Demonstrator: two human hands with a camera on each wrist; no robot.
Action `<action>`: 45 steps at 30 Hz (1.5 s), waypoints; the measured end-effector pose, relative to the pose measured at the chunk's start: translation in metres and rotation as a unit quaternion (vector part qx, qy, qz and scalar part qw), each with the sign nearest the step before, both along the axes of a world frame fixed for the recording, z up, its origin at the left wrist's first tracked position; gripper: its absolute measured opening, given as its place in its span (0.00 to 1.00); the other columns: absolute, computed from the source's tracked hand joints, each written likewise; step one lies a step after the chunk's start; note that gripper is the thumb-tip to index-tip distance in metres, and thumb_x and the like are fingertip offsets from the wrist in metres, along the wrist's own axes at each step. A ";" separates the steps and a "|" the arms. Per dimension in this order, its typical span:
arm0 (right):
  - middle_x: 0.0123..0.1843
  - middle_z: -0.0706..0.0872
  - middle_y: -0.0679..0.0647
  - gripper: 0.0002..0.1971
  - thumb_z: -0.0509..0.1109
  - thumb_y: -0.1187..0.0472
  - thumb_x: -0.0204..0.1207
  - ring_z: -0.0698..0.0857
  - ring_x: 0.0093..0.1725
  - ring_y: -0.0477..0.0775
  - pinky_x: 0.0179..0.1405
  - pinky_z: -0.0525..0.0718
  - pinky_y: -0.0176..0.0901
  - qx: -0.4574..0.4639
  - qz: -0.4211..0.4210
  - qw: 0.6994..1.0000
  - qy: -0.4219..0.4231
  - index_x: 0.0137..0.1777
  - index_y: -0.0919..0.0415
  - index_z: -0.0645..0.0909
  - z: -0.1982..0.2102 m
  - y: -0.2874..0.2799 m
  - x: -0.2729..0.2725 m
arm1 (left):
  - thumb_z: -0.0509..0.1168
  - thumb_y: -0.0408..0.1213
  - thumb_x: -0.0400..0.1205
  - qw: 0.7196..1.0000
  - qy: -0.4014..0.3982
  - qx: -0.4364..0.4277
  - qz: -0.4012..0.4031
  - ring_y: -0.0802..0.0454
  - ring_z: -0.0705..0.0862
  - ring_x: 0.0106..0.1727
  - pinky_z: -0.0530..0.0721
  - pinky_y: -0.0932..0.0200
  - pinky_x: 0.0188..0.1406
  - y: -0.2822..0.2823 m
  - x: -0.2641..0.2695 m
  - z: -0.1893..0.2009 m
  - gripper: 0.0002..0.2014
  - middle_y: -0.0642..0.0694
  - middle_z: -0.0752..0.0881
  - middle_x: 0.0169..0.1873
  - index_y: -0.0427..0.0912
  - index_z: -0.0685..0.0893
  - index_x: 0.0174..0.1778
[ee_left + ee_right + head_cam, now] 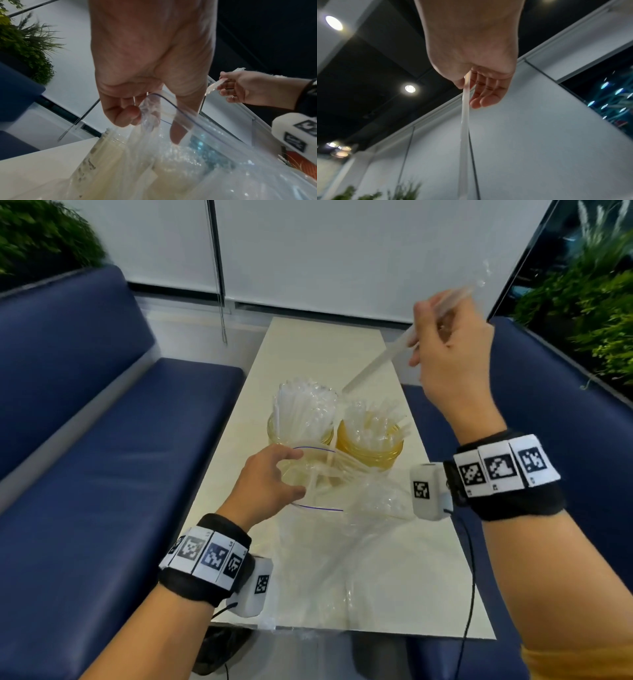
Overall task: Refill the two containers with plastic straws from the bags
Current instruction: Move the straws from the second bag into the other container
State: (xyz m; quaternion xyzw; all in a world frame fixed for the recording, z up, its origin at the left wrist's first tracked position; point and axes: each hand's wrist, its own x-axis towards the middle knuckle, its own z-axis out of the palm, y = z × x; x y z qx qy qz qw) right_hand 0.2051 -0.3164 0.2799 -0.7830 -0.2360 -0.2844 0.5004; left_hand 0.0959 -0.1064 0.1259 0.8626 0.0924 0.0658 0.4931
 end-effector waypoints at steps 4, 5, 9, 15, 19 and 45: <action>0.41 0.83 0.48 0.15 0.62 0.47 0.88 0.83 0.38 0.51 0.34 0.78 0.41 -0.127 -0.118 0.985 0.012 0.56 0.59 0.80 -0.020 -0.007 0.040 | 0.80 0.34 0.72 1.000 -0.012 0.017 0.004 0.59 0.75 0.31 0.73 0.73 0.31 0.004 -0.002 0.002 0.27 0.63 0.82 0.49 0.52 0.85 0.67; 0.41 0.83 0.48 0.15 0.62 0.47 0.87 0.83 0.39 0.51 0.34 0.76 0.40 -0.161 -0.133 0.977 0.039 0.57 0.59 0.81 -0.032 -0.006 0.049 | 0.80 0.34 0.72 1.000 -0.013 0.019 0.004 0.60 0.75 0.31 0.72 0.74 0.31 0.005 -0.002 0.003 0.27 0.64 0.82 0.49 0.52 0.85 0.67; 0.41 0.89 0.50 0.08 0.71 0.52 0.80 0.88 0.43 0.53 0.45 0.87 0.48 -0.228 -0.121 0.956 0.137 0.53 0.56 0.84 -0.092 -0.005 0.080 | 0.80 0.35 0.73 1.000 -0.011 0.018 0.002 0.58 0.74 0.31 0.72 0.71 0.33 0.007 0.000 0.004 0.26 0.65 0.81 0.49 0.52 0.85 0.67; 0.41 0.91 0.54 0.22 0.73 0.61 0.79 0.88 0.43 0.57 0.41 0.83 0.48 -0.272 -0.150 0.946 0.094 0.71 0.51 0.75 -0.136 -0.005 0.079 | 0.77 0.36 0.77 0.999 -0.003 0.035 -0.006 0.58 0.76 0.36 0.73 0.72 0.35 0.008 0.000 0.012 0.23 0.65 0.81 0.49 0.52 0.84 0.68; 0.68 0.85 0.59 0.18 0.60 0.50 0.88 0.79 0.66 0.63 0.62 0.78 0.58 -0.445 -0.169 0.871 0.118 0.64 0.58 0.88 -0.139 -0.011 0.081 | 0.76 0.36 0.78 0.999 0.001 0.031 -0.016 0.61 0.75 0.34 0.72 0.72 0.32 0.005 0.001 0.015 0.23 0.66 0.77 0.40 0.51 0.84 0.69; 0.60 0.87 0.56 0.27 0.56 0.37 0.86 0.87 0.59 0.59 0.44 0.73 0.46 -0.743 -0.003 0.652 0.152 0.71 0.57 0.79 -0.146 0.011 -0.049 | 0.70 0.21 0.73 0.995 -0.053 -0.013 -0.084 0.70 0.82 0.42 0.78 0.80 0.41 -0.035 0.005 0.022 0.29 0.54 0.82 0.64 0.43 0.83 0.71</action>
